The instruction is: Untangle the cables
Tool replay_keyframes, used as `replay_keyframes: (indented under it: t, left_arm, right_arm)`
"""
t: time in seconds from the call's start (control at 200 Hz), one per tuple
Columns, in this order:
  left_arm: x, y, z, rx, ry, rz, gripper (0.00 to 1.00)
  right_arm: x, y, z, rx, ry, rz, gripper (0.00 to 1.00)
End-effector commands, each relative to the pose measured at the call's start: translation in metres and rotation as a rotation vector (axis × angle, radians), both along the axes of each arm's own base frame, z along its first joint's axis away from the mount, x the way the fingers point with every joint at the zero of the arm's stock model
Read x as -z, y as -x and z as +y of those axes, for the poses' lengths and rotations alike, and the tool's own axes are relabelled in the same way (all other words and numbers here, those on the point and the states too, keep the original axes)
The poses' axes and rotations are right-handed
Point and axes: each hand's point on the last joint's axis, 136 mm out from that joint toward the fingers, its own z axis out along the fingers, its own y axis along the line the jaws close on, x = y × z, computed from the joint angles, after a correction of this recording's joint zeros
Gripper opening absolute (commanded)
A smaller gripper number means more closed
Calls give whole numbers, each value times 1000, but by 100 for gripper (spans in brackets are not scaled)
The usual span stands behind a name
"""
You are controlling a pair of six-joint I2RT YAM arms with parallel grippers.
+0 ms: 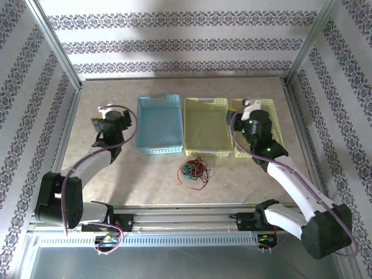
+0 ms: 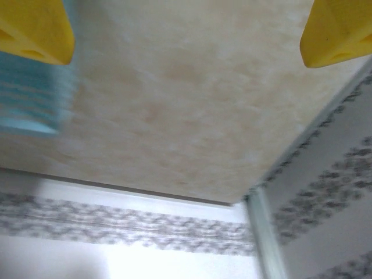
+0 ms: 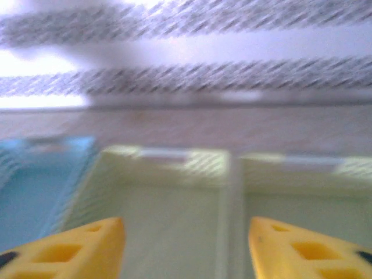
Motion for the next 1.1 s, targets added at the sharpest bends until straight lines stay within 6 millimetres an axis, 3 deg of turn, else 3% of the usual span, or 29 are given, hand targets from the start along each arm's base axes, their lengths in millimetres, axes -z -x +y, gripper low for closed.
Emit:
replay_keyframes:
  t: [0.0,0.05,0.115,0.175,0.25,0.385,0.645,0.785,0.929,1.094]
  left_arm:
    - [21,34,-78,185,-68,170,99]
    - [30,52,-128,355,-67,211,99]
    - [43,82,-178,534,-15,253,99]
    - [55,108,-209,655,58,295,99]
    - [67,133,-231,751,159,339,99]
    - [78,158,-242,819,288,376,99]
    - [89,182,-241,901,280,444,99]
    - [88,184,-249,946,282,446,99]
    - [84,177,-264,992,262,437,99]
    - [86,172,-288,1068,269,432,99]
  right_arm:
    - [87,70,33,-124,70,465,47]
    - [97,92,57,-223,77,552,45]
    - [110,116,82,-321,62,662,46]
    - [121,130,98,-376,25,760,47]
    - [132,137,110,-401,-22,849,43]
    - [149,134,120,-411,-30,922,38]
    - [165,124,132,-412,-43,958,37]
    - [171,118,135,-415,-30,963,31]
    - [168,118,137,-434,-48,954,9]
    - [154,131,140,-500,-109,926,5]
